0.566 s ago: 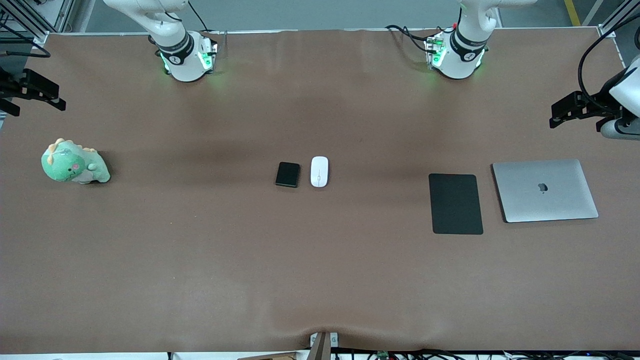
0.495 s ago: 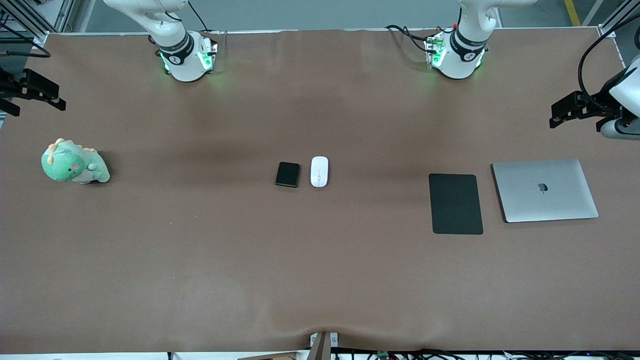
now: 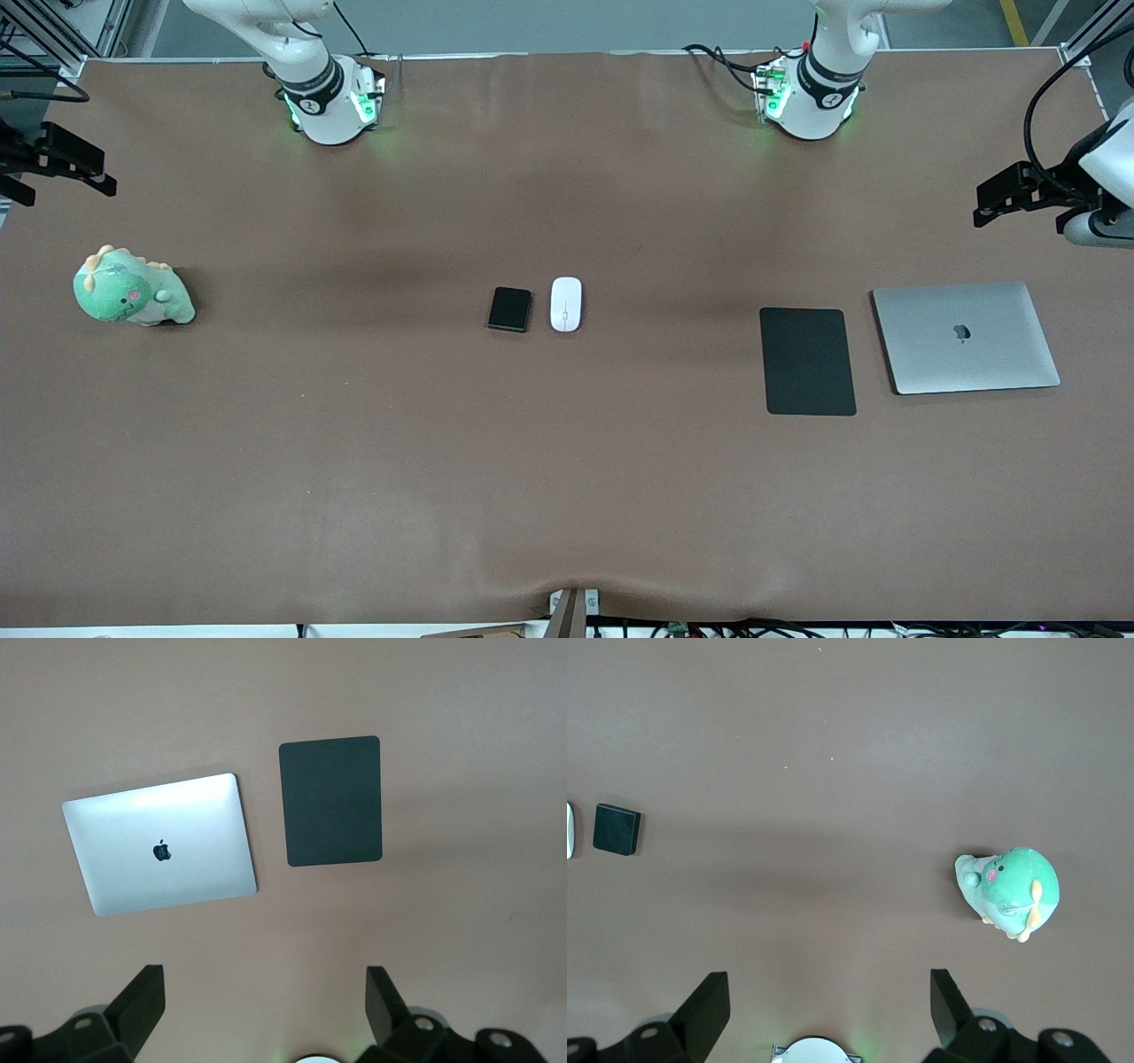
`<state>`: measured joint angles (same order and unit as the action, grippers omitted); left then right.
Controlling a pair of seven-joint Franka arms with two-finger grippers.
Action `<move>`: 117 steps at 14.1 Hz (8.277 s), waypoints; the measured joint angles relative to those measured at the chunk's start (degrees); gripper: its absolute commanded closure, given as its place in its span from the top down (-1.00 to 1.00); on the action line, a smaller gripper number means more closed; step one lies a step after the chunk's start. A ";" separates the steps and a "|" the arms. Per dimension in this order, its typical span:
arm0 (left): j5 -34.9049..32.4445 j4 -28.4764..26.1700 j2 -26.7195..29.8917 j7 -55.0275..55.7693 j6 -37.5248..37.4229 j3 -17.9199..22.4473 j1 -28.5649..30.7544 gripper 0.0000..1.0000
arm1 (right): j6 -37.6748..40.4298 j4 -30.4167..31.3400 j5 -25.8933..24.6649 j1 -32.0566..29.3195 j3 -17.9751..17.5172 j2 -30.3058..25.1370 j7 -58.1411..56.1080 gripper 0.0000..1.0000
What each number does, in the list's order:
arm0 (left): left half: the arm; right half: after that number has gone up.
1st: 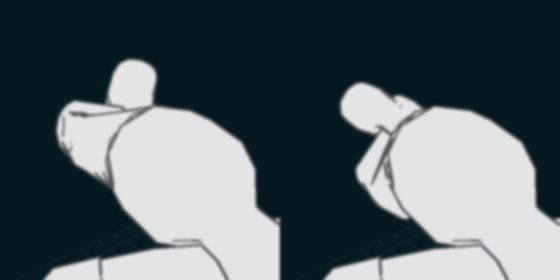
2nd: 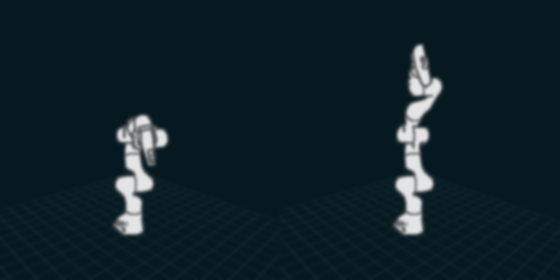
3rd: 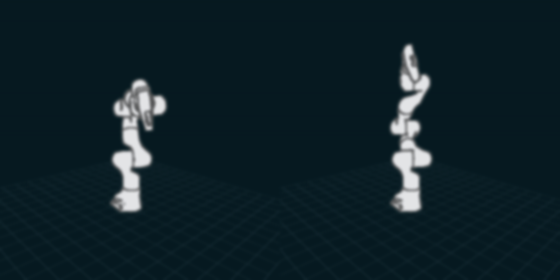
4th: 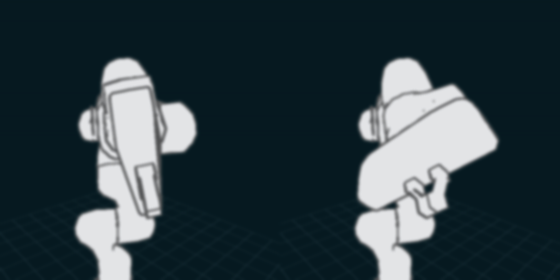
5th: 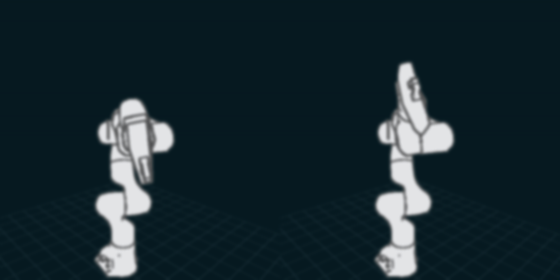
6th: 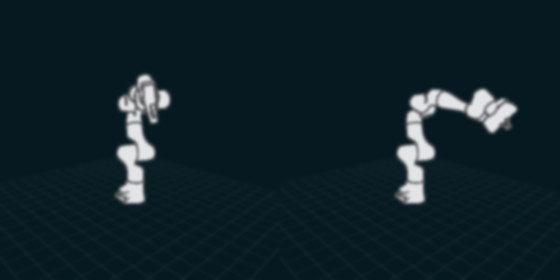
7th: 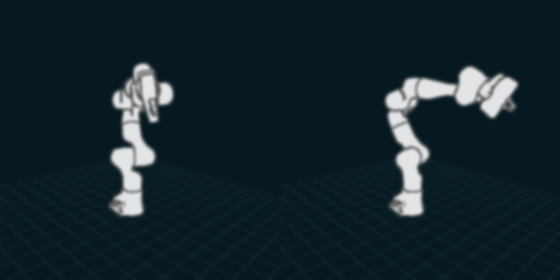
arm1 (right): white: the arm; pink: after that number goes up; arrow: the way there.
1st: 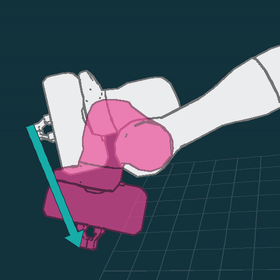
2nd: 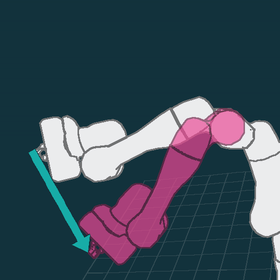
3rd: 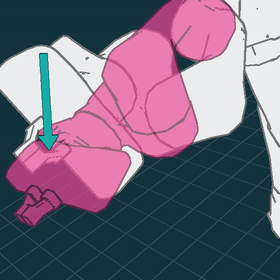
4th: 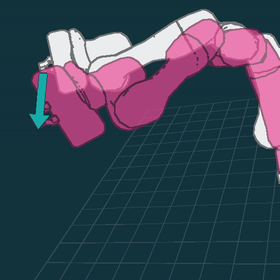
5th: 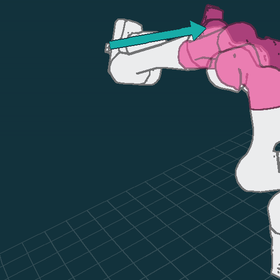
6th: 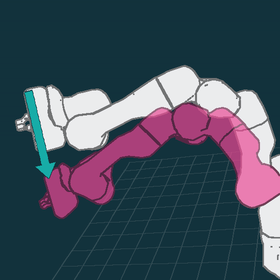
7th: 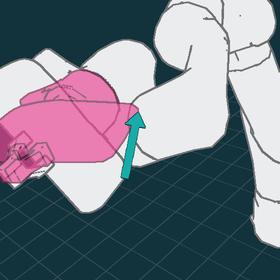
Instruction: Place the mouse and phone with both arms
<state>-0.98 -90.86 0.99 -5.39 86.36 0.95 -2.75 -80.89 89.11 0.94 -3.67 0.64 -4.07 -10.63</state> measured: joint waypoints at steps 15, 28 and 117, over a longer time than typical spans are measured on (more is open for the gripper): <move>-0.63 -0.93 -5.71 13.80 0.50 -11.49 -0.70 1.00 | -0.01 0.00 0.00 -0.58 0.17 0.69 0.00 1.00; -0.63 -5.49 -13.21 38.55 11.31 -23.39 -4.72 1.00 | -0.01 -0.01 0.00 -0.76 0.19 1.42 0.00 1.00; -14.45 6.25 -36.13 61.12 30.33 -21.94 -16.88 -1.00 | 0.05 0.16 1.27 4.17 -0.95 11.26 0.43 1.00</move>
<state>-15.43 -84.61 -35.14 55.73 116.69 -20.98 -19.63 -80.84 89.27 2.21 0.50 -0.31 7.19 -10.20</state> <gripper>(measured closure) 0.388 0.000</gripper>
